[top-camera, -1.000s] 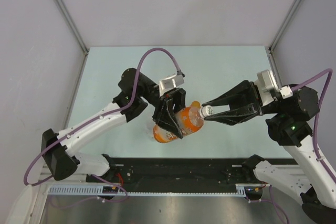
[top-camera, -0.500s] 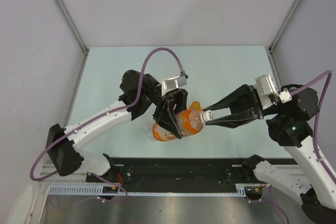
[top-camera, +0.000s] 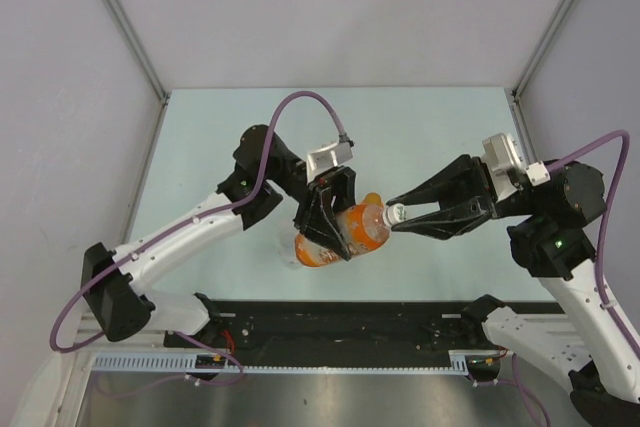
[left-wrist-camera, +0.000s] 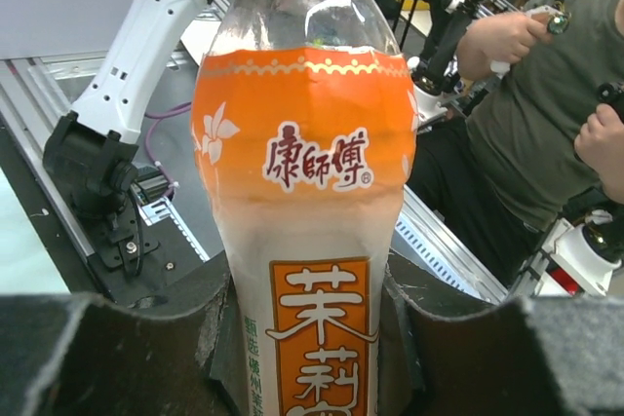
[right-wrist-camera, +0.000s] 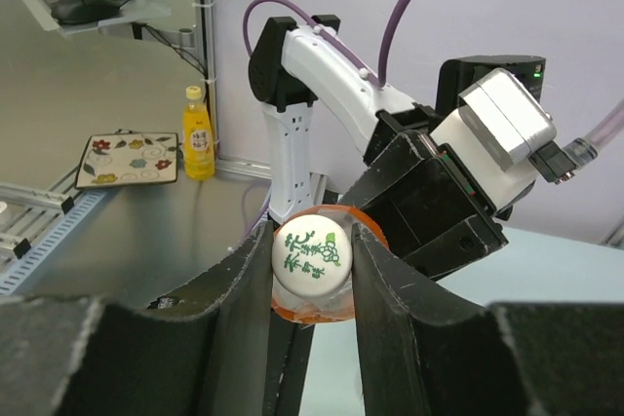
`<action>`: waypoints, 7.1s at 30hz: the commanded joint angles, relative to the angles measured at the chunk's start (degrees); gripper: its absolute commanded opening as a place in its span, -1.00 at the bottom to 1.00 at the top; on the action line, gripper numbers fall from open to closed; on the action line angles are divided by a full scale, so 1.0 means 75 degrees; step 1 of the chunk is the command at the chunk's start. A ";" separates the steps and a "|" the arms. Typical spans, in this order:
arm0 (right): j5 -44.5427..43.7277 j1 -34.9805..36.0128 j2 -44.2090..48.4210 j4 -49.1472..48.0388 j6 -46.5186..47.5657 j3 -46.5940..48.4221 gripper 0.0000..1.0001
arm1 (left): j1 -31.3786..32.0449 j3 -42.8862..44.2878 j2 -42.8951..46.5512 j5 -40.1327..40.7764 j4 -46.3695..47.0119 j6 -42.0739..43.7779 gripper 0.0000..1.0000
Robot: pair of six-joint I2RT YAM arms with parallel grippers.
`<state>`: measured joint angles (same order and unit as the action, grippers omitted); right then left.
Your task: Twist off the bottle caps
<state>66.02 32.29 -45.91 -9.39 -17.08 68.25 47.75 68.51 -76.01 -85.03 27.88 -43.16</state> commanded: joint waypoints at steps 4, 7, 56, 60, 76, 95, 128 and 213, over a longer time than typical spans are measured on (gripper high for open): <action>0.0257 -0.0064 0.0180 0.1075 -0.0301 0.0087 -0.21 | -0.0343 0.0697 0.0478 0.1295 -0.0972 0.1463 -1.00; 0.0128 -0.0087 0.0122 0.1216 -0.0242 0.0181 0.10 | -0.0343 0.0779 0.0525 0.1482 -0.1465 0.1862 -1.00; -0.8439 0.0440 -0.0616 0.1686 -0.2375 0.0381 0.75 | 0.1801 -0.0662 0.1405 1.3751 -0.3236 0.6550 -1.00; -0.8544 0.0464 -0.0734 0.1639 -0.2375 0.0392 0.74 | 0.1907 -0.0662 0.1252 1.3916 -0.3225 0.6609 -1.00; -0.8533 0.0499 -0.1191 0.1568 -0.2574 0.0381 0.54 | 0.2223 -0.0650 0.1029 1.4162 -0.3108 0.6821 -1.00; -0.8474 0.0511 -0.1355 0.1638 -0.2609 0.0381 -0.02 | 0.2352 -0.0686 0.1040 1.4326 -0.3049 0.6996 -1.00; -0.3062 -0.0017 -0.0629 0.0913 -0.0383 0.0381 -1.00 | 0.1347 0.0369 0.2365 0.6350 -0.4211 0.5334 -1.00; -1.1928 -0.0251 -0.1471 0.4451 0.1036 0.1132 -1.00 | -0.1937 0.0730 0.0828 0.4979 -0.1650 0.1872 -0.99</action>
<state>0.62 30.55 -50.52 19.97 -5.80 78.11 32.47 67.85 -74.76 -65.47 43.48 -54.08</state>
